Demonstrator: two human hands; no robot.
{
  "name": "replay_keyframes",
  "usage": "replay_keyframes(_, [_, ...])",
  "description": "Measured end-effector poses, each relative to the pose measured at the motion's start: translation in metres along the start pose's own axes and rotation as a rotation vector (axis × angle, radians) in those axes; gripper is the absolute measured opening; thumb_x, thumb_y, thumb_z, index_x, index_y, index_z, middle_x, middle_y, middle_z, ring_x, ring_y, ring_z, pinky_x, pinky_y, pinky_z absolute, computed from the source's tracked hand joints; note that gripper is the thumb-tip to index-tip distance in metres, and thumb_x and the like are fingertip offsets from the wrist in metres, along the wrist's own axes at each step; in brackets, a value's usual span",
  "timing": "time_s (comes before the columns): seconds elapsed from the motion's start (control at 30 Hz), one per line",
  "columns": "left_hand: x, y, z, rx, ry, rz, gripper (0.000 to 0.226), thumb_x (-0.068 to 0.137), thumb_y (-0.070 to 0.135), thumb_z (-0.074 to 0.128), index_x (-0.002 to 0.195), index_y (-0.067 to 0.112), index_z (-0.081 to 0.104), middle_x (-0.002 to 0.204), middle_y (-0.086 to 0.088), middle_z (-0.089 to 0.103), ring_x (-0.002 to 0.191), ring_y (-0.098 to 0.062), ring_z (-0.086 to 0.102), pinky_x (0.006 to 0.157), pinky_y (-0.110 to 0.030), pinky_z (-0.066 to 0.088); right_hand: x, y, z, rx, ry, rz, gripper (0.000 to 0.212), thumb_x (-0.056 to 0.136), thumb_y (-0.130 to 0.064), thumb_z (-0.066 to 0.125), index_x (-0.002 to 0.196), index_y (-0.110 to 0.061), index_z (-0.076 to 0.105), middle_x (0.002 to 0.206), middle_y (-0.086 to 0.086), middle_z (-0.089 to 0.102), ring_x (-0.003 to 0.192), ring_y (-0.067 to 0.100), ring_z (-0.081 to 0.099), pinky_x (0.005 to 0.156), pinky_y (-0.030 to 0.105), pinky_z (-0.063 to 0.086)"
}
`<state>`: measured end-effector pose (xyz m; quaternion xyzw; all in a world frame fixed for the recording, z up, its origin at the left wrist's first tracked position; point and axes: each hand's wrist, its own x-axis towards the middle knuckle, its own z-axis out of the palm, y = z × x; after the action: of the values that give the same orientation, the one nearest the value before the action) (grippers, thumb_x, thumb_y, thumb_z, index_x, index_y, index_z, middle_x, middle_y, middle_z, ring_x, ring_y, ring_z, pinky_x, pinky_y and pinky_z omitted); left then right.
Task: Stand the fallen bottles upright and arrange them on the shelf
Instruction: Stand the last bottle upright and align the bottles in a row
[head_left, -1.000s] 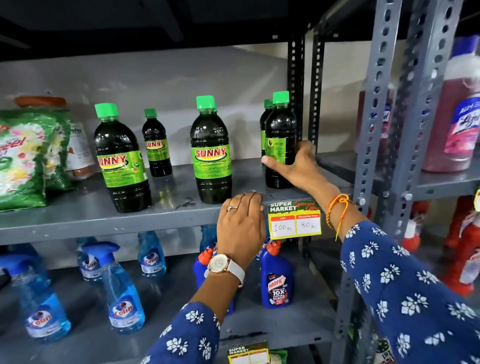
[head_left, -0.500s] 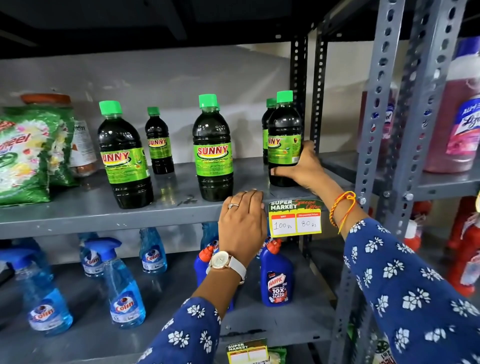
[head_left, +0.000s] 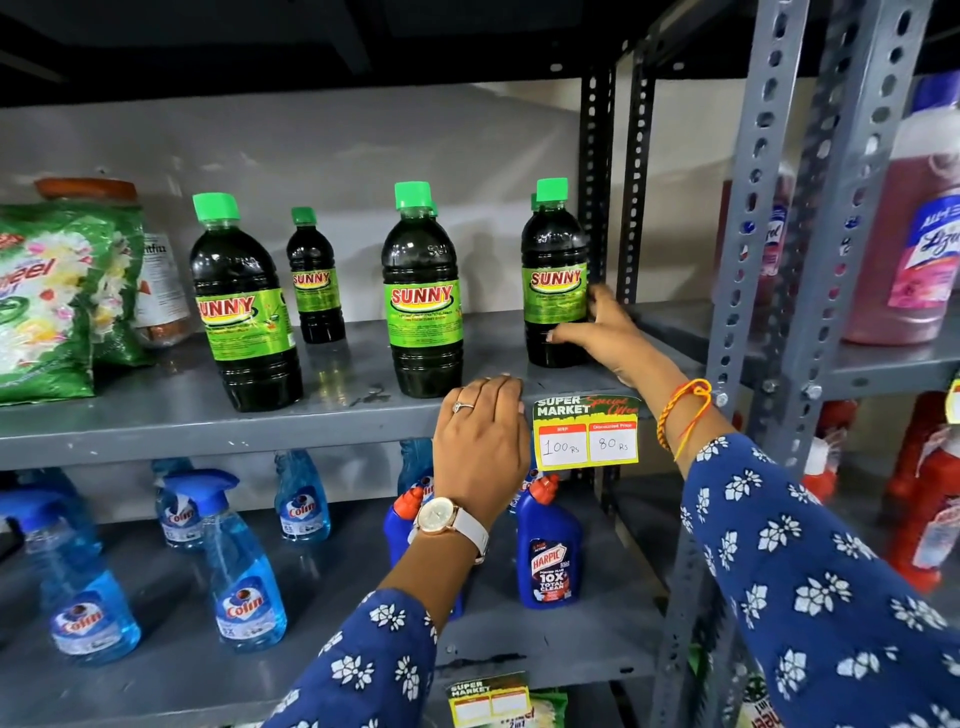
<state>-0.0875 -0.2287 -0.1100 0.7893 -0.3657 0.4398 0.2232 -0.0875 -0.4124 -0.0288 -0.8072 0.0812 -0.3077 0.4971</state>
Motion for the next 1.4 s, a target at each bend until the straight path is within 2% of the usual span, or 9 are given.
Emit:
replay_keyframes(0.17, [0.0, 0.0, 0.0, -0.006, -0.003, -0.005, 0.034, 0.09, 0.02, 0.036, 0.104, 0.007, 0.064, 0.104, -0.01, 0.069, 0.095, -0.027, 0.062, 0.088, -0.038, 0.042, -0.002, -0.001, 0.001, -0.082, 0.048, -0.02, 0.081, 0.054, -0.031, 0.085, 0.119, -0.013, 0.039, 0.112, 0.002, 0.055, 0.105, 0.02, 0.054, 0.094, 0.037, 0.043])
replay_keyframes(0.4, [-0.001, 0.001, -0.001, -0.009, -0.03, -0.008, 0.035, 0.09, 0.02, 0.035, 0.105, 0.006, 0.063, 0.104, -0.01, 0.069, 0.095, -0.027, 0.062, 0.089, -0.038, 0.04, -0.003, -0.003, 0.001, -0.058, 0.074, 0.013, 0.086, 0.057, -0.029, 0.084, 0.128, -0.012, 0.039, 0.122, 0.006, 0.055, 0.112, 0.022, 0.051, 0.097, 0.037, 0.041])
replay_keyframes(0.53, [0.001, 0.001, -0.005, -0.031, -0.054, -0.014, 0.035, 0.09, 0.02, 0.035, 0.106, 0.007, 0.063, 0.104, -0.01, 0.069, 0.095, -0.028, 0.062, 0.088, -0.039, 0.044, -0.008, -0.007, 0.002, -0.146, 0.043, 0.011, 0.067, 0.058, -0.028, 0.084, 0.116, -0.016, 0.053, 0.116, 0.007, 0.062, 0.105, 0.022, 0.056, 0.09, 0.033, 0.044])
replay_keyframes(0.73, [0.0, 0.004, -0.011, -0.039, -0.081, -0.025, 0.039, 0.088, 0.02, 0.032, 0.105, 0.006, 0.063, 0.104, -0.011, 0.069, 0.094, -0.029, 0.062, 0.088, -0.039, 0.046, -0.024, -0.015, -0.002, -0.166, 0.032, -0.037, 0.05, 0.058, -0.027, 0.084, 0.098, -0.027, 0.053, 0.097, -0.003, 0.061, 0.088, 0.014, 0.056, 0.079, 0.028, 0.043])
replay_keyframes(0.87, [0.002, 0.006, -0.016, -0.036, -0.113, -0.031, 0.042, 0.088, 0.021, 0.028, 0.104, 0.006, 0.063, 0.102, -0.011, 0.069, 0.093, -0.03, 0.062, 0.088, -0.04, 0.046, -0.036, -0.017, -0.008, -0.167, 0.018, -0.037, 0.061, 0.058, -0.027, 0.085, 0.111, -0.017, 0.057, 0.107, 0.003, 0.066, 0.096, 0.019, 0.061, 0.088, 0.034, 0.047])
replay_keyframes(0.97, [0.002, 0.007, -0.018, -0.045, -0.114, -0.031, 0.04, 0.089, 0.019, 0.03, 0.105, 0.005, 0.063, 0.103, -0.012, 0.069, 0.094, -0.031, 0.062, 0.089, -0.041, 0.045, -0.046, -0.018, -0.01, -0.182, 0.035, -0.047, 0.062, 0.059, -0.029, 0.084, 0.113, -0.016, 0.057, 0.102, -0.001, 0.063, 0.093, 0.015, 0.058, 0.081, 0.027, 0.043])
replay_keyframes(1.07, [0.002, 0.006, -0.015, -0.052, -0.102, -0.031, 0.024, 0.088, 0.01, 0.048, 0.105, 0.003, 0.063, 0.103, -0.015, 0.069, 0.095, -0.033, 0.062, 0.09, -0.042, 0.045, -0.055, -0.021, -0.011, -0.181, 0.038, -0.073, 0.06, 0.061, -0.029, 0.083, 0.113, -0.016, 0.056, 0.101, -0.004, 0.061, 0.091, 0.011, 0.056, 0.077, 0.022, 0.039])
replay_keyframes(1.23, [0.002, 0.005, -0.015, -0.05, -0.122, -0.016, 0.027, 0.087, 0.009, 0.051, 0.111, 0.002, 0.061, 0.11, -0.017, 0.067, 0.101, -0.034, 0.06, 0.093, -0.044, 0.044, -0.065, -0.024, -0.011, -0.183, 0.078, -0.107, 0.053, 0.061, -0.029, 0.084, 0.101, -0.024, 0.05, 0.095, -0.007, 0.057, 0.08, 0.003, 0.052, 0.058, 0.005, 0.034])
replay_keyframes(1.4, [0.002, 0.003, -0.016, -0.043, -0.138, -0.003, 0.03, 0.087, 0.009, 0.05, 0.115, 0.002, 0.059, 0.115, -0.017, 0.065, 0.106, -0.034, 0.058, 0.097, -0.043, 0.041, -0.069, -0.025, -0.01, -0.222, 0.091, -0.085, 0.061, 0.06, -0.036, 0.083, 0.107, -0.02, 0.046, 0.105, -0.003, 0.057, 0.095, 0.011, 0.052, 0.077, 0.02, 0.037])
